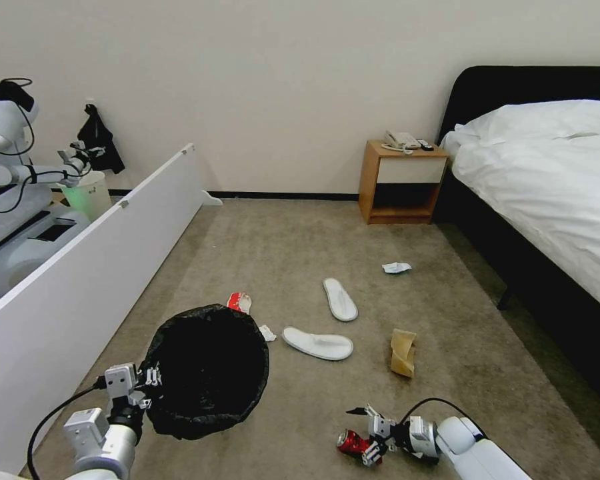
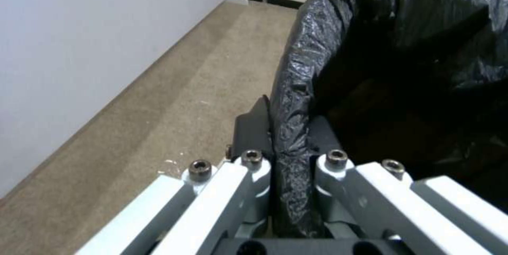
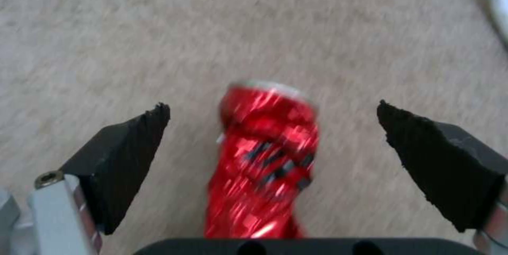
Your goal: Pick up the trash bin, then pick up the garbage from the floor and place it into the trash bin.
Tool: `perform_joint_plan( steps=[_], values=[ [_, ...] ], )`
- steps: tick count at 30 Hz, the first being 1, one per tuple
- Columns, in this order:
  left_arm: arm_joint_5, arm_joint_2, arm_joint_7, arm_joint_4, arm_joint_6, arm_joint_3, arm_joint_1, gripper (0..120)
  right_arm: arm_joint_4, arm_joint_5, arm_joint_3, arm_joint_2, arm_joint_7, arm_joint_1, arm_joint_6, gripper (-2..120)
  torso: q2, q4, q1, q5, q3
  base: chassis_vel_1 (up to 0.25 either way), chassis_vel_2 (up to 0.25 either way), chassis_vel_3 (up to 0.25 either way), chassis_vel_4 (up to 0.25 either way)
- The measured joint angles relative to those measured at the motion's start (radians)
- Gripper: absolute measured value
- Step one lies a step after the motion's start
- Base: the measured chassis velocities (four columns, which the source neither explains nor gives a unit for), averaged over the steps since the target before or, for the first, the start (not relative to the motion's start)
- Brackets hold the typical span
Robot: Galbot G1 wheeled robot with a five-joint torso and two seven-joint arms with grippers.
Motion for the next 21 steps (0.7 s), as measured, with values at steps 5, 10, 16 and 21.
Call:
perform_joint_plan(
  steps=[5,10,16,21],
  values=[
    [0.000,-0.001,-0.001,0.000,0.000,0.003,0.000,4,-0.001,-0.010,0.020,-0.007,0.001,-0.027,0.002,100,0.000,0.0001,0.000,-0.0001,0.000,0.000,0.000,0.000,0.000],
    [0.000,-0.001,-0.001,-0.001,-0.001,0.003,0.002,4,-0.010,-0.018,0.024,-0.004,0.007,-0.030,0.003,100,0.000,0.0002,0.000,-0.0001,0.000,0.000,0.000,0.000,0.000],
    [0.000,0.000,-0.001,-0.002,-0.007,0.001,0.007,4,-0.055,-0.021,0.030,0.011,0.023,0.005,0.006,100,0.000,0.0005,0.000,-0.0001,0.000,0.000,0.000,0.000,0.000],
    [0.001,-0.001,0.000,-0.001,-0.010,0.003,0.007,4,-0.082,-0.022,0.032,0.021,0.028,0.037,0.007,100,0.000,0.0001,0.000,0.0000,0.000,0.000,0.000,0.000,0.000]
  ],
)
